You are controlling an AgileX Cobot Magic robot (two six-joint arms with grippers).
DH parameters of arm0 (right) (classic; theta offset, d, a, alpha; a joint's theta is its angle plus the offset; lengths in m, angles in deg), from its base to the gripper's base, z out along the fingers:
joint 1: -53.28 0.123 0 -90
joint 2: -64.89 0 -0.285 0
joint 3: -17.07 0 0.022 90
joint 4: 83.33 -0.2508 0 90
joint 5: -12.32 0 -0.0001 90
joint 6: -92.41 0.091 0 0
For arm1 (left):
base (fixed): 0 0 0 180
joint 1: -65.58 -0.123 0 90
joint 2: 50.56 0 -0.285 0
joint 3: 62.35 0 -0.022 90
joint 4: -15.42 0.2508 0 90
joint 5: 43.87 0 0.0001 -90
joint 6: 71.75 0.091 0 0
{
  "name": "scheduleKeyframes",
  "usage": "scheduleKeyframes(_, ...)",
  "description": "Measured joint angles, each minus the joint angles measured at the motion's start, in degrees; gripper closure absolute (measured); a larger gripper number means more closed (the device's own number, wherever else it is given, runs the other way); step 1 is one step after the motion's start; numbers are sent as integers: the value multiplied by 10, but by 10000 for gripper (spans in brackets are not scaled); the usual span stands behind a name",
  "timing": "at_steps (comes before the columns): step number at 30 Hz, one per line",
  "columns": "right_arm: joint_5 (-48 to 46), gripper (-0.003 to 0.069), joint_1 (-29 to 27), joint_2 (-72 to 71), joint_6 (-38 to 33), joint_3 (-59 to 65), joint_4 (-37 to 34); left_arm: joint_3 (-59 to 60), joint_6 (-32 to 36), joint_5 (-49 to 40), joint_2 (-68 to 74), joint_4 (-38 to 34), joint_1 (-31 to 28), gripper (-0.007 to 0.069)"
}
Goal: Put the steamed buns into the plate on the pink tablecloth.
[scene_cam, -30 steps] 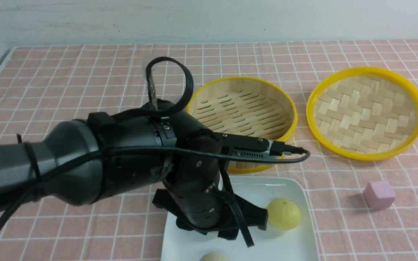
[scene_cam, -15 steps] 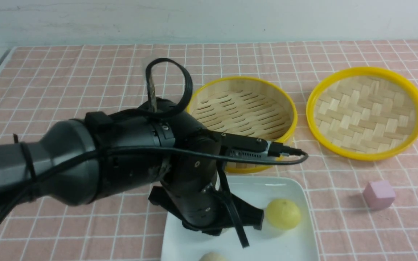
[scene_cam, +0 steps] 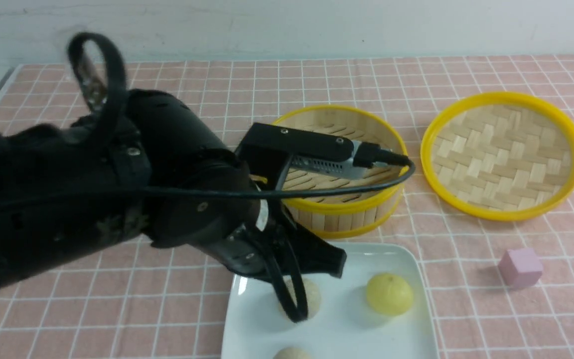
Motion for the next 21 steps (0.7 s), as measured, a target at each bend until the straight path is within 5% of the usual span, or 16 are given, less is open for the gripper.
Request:
scheduleKeyframes(7,-1,636,0,0,0,0,0,63,0,-1,-170,33,0,609)
scheduleKeyframes(13,-1,627,0,0,0,0,0,288,-10,200,-358,30,0,608)
scheduleKeyframes(21,-1,615,0,0,0,0,0,393,-43,376,-483,38,0,601)
